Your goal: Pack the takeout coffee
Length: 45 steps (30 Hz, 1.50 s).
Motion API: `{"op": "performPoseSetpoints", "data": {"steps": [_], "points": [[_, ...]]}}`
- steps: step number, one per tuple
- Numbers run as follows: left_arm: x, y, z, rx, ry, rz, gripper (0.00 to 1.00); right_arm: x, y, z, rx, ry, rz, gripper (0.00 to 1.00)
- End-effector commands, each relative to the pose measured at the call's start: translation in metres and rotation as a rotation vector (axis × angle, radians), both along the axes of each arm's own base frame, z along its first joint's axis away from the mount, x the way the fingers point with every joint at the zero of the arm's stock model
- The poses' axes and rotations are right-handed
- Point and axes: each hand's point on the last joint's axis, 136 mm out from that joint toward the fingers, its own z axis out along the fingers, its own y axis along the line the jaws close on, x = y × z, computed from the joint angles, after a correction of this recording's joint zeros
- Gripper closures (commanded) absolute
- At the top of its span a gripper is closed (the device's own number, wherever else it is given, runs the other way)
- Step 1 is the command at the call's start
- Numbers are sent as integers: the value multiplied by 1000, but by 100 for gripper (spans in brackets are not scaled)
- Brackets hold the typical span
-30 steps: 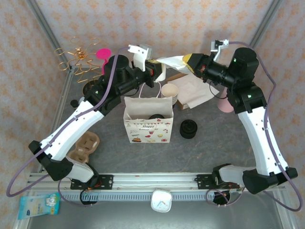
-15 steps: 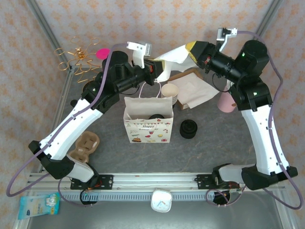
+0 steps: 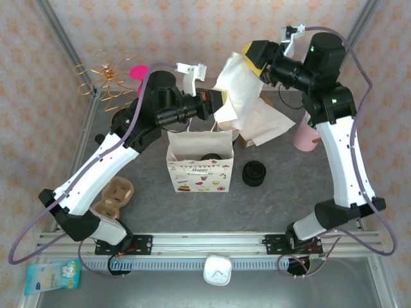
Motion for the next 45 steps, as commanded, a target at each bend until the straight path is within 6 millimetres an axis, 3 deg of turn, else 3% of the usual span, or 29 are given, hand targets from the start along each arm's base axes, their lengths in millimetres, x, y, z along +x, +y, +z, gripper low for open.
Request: {"op": "performPoseSetpoints", "data": {"steps": [1, 4, 7, 10, 13, 17, 21, 26, 31, 34, 40, 45], "points": [[-18, -1, 8, -5, 0, -66, 100, 1, 0, -4, -49, -3, 14, 43], [-19, -2, 13, -9, -16, -71, 100, 5, 5, -29, -72, 44, 38, 41], [-15, 1, 18, 1, -47, -49, 100, -2, 1, -23, -132, -32, 36, 34], [-13, -4, 20, 5, -34, -67, 100, 0, -24, -19, -178, -54, -49, 26], [-4, 1, 13, 41, 32, -5, 100, 5, -56, -27, -163, -35, -134, 25], [-12, 0, 41, -139, 41, -29, 100, -14, -74, -49, -99, -54, -101, 22], [-13, 10, 59, -212, 27, -1, 100, -31, -66, -64, -32, -88, -22, 15], [-13, 14, 65, -320, 88, 0, 100, -61, -55, -57, 1, -160, 56, 7], [-14, 10, 56, -227, 92, -36, 100, -77, -49, -47, -192, -403, 21, 5], [-14, 14, 50, -150, 81, -34, 100, -75, -47, -56, -310, -535, 6, 5], [-18, 12, 50, -67, 75, -70, 100, -98, -32, -57, -486, -896, 79, 5], [-25, 10, 53, -29, 34, -120, 100, -98, -18, -74, -639, -1094, 130, 5]]}}
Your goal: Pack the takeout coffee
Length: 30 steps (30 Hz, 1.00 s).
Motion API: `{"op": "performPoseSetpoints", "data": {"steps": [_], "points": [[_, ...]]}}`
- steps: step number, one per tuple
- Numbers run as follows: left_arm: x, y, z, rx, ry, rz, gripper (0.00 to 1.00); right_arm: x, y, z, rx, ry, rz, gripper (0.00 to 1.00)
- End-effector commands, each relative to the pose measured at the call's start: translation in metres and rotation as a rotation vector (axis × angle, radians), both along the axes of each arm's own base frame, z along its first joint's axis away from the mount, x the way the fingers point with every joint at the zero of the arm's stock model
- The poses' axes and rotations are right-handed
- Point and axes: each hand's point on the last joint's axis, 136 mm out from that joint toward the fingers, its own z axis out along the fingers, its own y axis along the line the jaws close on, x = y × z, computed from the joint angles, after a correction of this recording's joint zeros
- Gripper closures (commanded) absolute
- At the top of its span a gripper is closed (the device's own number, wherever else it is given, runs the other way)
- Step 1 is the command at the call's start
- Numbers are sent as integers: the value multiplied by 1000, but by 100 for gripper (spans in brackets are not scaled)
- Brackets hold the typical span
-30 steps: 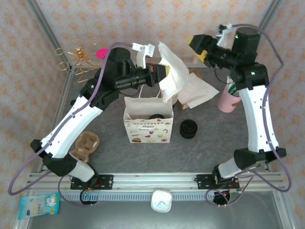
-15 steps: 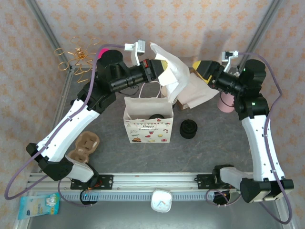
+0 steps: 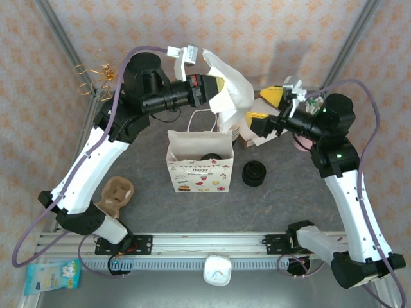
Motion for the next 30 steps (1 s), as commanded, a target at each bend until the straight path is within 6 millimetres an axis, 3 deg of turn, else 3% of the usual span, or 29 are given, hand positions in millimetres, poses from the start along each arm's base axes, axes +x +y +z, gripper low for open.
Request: {"op": "performPoseSetpoints", "data": {"steps": [1, 7, 12, 14, 20, 23, 26, 30], "points": [[-8, -1, -5, 64, -21, -55, 100, -1, 6, 3, -148, -288, 4, 6], [-12, 1, -2, 74, -41, -59, 100, 3, 20, -2, -272, -402, 44, 10], [-11, -1, -4, 77, -33, -69, 100, 13, 35, -11, -357, -428, 72, 18], [-12, -1, -4, 76, -36, -70, 100, 12, 39, -7, -360, -449, 90, 26], [-10, 0, -8, 97, -39, -63, 100, 16, 36, -8, -402, -482, 65, 38], [-12, -1, -7, 89, -38, -73, 100, 19, 36, -10, -415, -478, 60, 39], [-11, 0, -8, 99, -44, -65, 100, 23, 33, 4, -374, -475, 13, 34], [-11, -2, -8, 95, -39, -76, 100, 19, 37, 11, -352, -478, 46, 35]]}}
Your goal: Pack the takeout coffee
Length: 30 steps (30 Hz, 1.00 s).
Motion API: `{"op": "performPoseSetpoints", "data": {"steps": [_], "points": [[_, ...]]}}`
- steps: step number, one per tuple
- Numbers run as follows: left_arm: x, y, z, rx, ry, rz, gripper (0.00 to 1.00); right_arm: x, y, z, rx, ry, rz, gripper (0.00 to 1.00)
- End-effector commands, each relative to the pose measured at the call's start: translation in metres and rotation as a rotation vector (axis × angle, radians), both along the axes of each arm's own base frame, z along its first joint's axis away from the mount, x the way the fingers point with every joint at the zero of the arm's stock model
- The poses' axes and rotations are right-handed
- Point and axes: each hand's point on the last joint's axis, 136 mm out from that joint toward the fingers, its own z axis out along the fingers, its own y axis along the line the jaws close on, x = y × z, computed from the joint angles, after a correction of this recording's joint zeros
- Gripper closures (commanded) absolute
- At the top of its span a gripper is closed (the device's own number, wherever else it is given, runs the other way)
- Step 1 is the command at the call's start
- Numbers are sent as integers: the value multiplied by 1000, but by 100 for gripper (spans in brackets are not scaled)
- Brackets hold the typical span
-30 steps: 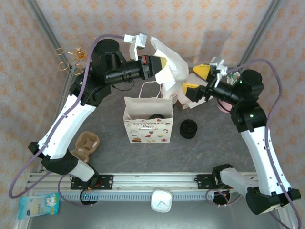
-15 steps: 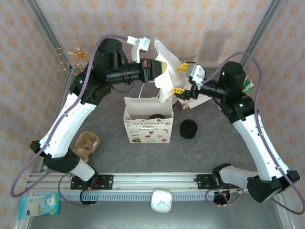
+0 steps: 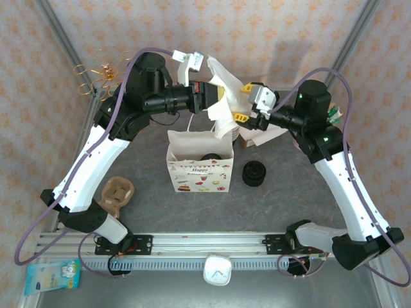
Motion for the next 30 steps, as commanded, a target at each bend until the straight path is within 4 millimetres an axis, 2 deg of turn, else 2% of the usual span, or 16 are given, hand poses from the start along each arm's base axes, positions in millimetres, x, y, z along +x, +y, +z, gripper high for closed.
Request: {"op": "performPoseSetpoints", "data": {"steps": [1, 7, 12, 15, 17, 22, 23, 24, 27, 30], "points": [[-3, 0, 9, -10, -35, -24, 100, 2, 5, 20, 27, -13, 21, 37], [-2, 1, 5, 6, -33, -19, 100, 3, 10, 15, -13, 4, 59, 47], [1, 3, 4, 22, -40, 3, 100, -3, 11, 9, -34, 21, 89, 62], [3, 3, 3, 31, -44, 9, 100, -1, 10, 6, -43, 21, 78, 76], [4, 5, 2, 43, -47, 21, 100, -1, 9, 6, -45, 19, 68, 78], [6, 7, -1, 57, -50, 30, 100, -1, 6, 8, -34, 41, 45, 92], [7, 8, 0, 61, -54, 37, 96, -1, 6, 8, -32, 50, 41, 97], [8, 11, 0, 68, -62, 50, 85, -2, 5, 9, -27, 67, 35, 100], [15, 30, 2, 108, -85, 140, 62, -5, 1, 10, 3, 139, 2, 100], [18, 59, 2, 160, -117, 276, 48, -9, -4, 11, 38, 238, -34, 100]]}}
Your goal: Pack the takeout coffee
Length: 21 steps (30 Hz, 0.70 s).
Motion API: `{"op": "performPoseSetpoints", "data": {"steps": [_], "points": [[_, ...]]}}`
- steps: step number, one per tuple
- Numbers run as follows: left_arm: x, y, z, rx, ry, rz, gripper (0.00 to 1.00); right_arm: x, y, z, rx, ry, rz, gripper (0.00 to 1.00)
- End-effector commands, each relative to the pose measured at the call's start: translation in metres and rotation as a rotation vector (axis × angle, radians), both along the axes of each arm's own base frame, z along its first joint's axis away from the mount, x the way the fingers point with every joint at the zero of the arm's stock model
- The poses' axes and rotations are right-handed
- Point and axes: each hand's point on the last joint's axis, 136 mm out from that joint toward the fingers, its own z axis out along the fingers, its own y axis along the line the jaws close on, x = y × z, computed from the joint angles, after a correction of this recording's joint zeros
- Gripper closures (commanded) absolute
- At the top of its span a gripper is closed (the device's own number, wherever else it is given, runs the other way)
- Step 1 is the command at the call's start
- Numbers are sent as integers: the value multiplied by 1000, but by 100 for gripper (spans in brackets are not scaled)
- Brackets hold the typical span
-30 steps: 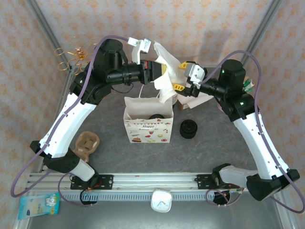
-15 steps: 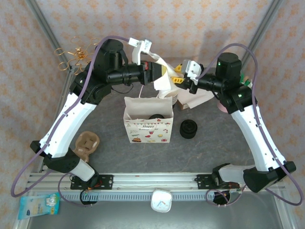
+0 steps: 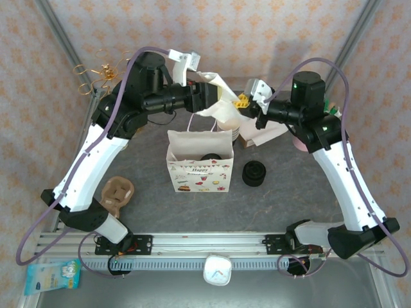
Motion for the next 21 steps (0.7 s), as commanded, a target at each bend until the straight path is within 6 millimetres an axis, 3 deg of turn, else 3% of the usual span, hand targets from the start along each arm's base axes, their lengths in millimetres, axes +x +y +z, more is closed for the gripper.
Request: {"op": "performPoseSetpoints", "data": {"steps": [1, 7, 11, 14, 18, 21], "points": [[0, 48, 10, 69, -79, 199, 45, -16, -9, 19, 64, 94, -58, 100], [-5, 110, -22, 165, -38, 461, 38, -30, -16, 13, 87, 259, -126, 100], [-14, 142, -56, 205, 34, 601, 33, -46, -3, 12, 104, 317, -97, 100], [-23, 149, -87, 226, 116, 625, 30, -60, 8, 13, 101, 361, -68, 100], [-32, 155, -126, 279, 196, 635, 28, -56, 22, -5, 12, 385, -95, 100], [-36, 150, -155, 303, 266, 604, 27, -52, 32, -8, -7, 382, -85, 100]]}}
